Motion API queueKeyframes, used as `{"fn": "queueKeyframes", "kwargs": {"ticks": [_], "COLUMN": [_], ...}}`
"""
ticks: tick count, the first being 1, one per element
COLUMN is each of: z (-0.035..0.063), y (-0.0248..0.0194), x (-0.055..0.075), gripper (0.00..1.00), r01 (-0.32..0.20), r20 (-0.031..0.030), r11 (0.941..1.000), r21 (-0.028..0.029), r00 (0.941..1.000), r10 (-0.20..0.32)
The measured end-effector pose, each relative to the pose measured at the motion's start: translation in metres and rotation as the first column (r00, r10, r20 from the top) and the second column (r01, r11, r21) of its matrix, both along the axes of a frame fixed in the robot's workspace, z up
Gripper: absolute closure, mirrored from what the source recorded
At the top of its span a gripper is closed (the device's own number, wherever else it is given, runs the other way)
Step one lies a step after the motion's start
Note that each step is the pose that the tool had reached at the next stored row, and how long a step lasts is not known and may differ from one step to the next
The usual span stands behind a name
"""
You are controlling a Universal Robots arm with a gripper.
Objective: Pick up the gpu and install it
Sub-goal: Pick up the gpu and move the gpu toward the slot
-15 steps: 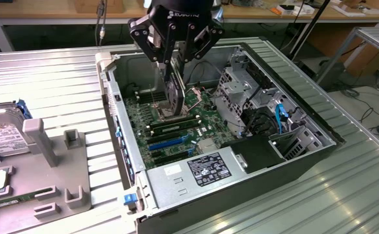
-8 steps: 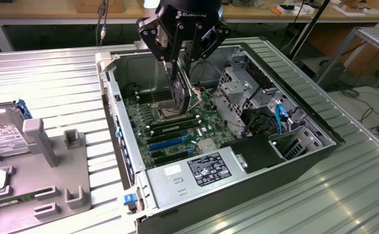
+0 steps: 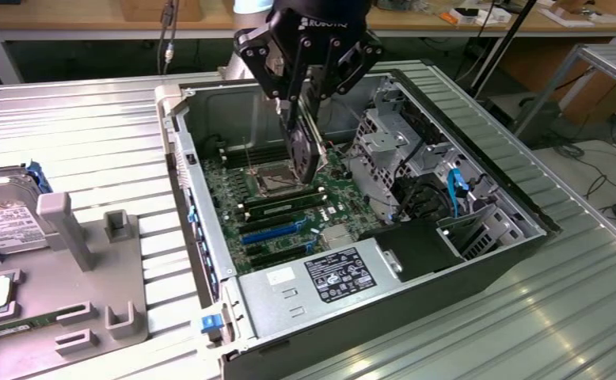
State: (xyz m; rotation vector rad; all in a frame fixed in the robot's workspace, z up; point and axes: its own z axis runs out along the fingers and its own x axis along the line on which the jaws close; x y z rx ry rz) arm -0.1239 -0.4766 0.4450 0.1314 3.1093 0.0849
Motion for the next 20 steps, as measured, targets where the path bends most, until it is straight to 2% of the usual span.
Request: {"fn": "queueKeyframes", "kwargs": {"ticks": [16, 20], "z": [0.0000, 0.0000], "y": [0.0000, 0.0000], "x": [0.028, 0.040], "gripper": [0.73, 0.73], "r01": [0.000, 0.000], "r20": [0.0000, 0.0000], "r11": [1.0000, 1.0000], "r21": [0.0000, 0.0000], "r00": [1.0000, 1.0000], "r10": [0.000, 0.000]}}
